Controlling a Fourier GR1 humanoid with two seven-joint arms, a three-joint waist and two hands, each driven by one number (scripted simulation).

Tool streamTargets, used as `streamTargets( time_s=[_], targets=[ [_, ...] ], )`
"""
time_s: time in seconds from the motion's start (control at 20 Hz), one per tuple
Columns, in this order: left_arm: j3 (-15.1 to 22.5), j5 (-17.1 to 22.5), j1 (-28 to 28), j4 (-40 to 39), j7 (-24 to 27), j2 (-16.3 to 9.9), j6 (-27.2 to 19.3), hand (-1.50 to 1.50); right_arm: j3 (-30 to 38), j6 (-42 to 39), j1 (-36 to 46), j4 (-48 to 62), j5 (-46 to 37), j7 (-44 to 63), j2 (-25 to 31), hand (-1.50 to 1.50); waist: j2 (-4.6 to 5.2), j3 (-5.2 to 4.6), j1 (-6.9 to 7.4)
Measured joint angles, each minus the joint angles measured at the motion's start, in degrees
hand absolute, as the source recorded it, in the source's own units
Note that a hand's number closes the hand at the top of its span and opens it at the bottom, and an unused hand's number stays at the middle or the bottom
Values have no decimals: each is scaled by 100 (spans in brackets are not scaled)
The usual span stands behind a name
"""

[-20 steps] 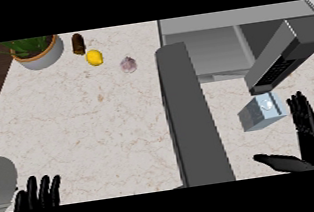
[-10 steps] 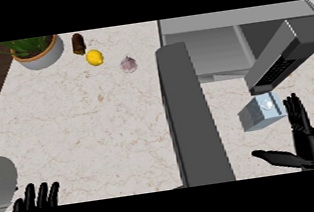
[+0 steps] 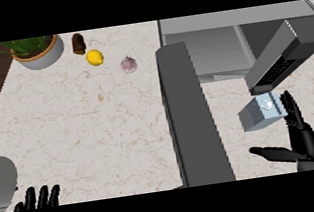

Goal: Pick up the milk, place it into the microwave and close the microwave

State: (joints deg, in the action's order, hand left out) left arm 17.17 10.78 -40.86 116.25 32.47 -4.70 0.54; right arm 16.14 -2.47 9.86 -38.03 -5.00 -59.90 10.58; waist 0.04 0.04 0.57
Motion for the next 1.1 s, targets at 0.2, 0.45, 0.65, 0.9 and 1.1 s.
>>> streamTargets(
  time_s=[0.2, 0.45, 0.65, 0.9, 1.1],
  targets=[
    [1, 41, -13, -91, 71, -40, 28, -150, -39, 20, 273, 283, -35, -64, -33, -150, 0, 1, 5],
    [-23, 115, -85, -15, 100, -127, 35, -150, -50, -10, 485, 480, 36, -17, -63, -150, -1, 0, 2],
    [-4, 148, -234, 82, 167, -217, 66, -150, -7, 37, 566, 614, 92, -39, -74, -150, 0, 1, 10],
    [-23, 193, -144, 102, 62, -242, 49, -150, 94, 410, 783, 733, -7, -85, -41, 150, 7, 2, 17],
    [-65, 212, 3, -59, 90, -217, 39, -150, 144, 739, 1037, 867, -94, -78, -72, 150, 5, -2, 20]
  ],
)
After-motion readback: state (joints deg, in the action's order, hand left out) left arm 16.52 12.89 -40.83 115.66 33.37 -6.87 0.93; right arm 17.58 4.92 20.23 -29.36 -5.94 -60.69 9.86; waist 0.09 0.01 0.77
